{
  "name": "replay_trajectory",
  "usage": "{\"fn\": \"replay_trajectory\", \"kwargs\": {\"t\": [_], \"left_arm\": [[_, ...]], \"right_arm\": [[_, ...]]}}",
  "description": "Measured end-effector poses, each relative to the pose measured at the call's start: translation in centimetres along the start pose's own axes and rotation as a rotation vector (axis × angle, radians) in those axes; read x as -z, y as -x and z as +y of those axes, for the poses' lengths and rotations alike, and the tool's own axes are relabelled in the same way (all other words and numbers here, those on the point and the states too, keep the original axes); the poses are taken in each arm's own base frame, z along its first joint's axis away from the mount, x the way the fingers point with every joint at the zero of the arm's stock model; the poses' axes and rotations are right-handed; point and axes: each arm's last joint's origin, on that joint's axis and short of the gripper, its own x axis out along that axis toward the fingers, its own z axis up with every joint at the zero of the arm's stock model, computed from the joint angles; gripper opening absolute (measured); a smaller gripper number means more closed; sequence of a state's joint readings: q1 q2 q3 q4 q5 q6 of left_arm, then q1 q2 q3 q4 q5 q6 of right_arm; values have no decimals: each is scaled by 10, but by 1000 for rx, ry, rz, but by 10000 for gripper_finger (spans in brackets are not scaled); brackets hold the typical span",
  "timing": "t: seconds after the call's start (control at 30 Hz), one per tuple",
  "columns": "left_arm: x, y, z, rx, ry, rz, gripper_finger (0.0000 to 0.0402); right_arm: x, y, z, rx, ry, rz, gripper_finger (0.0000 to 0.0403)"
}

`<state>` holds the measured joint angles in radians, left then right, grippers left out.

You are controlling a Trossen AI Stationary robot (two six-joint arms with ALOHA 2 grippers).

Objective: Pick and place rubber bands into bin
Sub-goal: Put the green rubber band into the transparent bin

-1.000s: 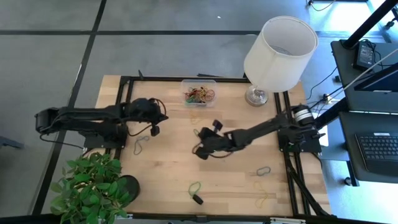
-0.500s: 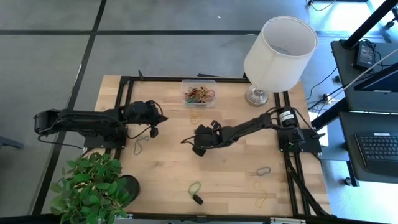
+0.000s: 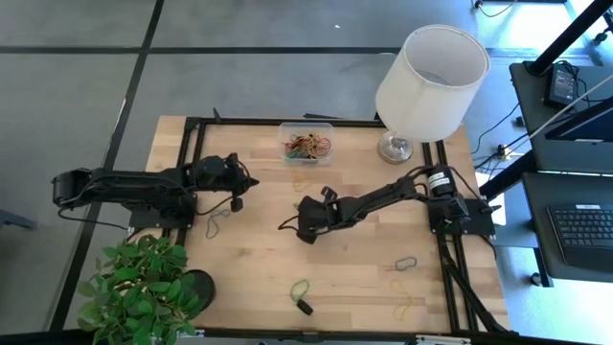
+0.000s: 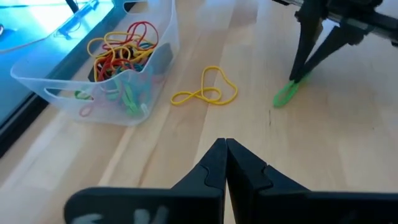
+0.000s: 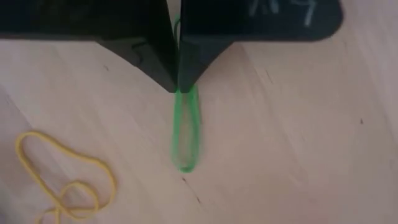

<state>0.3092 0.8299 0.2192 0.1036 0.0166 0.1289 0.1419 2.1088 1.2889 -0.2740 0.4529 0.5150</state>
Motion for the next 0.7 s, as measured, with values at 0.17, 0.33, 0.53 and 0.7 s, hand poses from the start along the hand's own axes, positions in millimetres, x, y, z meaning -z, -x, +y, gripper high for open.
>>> {"fn": "replay_trajectory", "kwargs": {"t": [0.17,0.33,0.53,0.7], "left_arm": [[0,0,0,1,-59,1,3],[0,0,0,2,-58,1,1],[0,0,0,2,-42,1,5],[0,0,0,2,-42,1,1]], "right_arm": [[-15,15,-14,-17,24,-14,9],[-42,32,-42,3,18,-78,5],[-74,47,-88,13,-7,-138,3],[-112,55,-127,62,-20,-188,2]]}}
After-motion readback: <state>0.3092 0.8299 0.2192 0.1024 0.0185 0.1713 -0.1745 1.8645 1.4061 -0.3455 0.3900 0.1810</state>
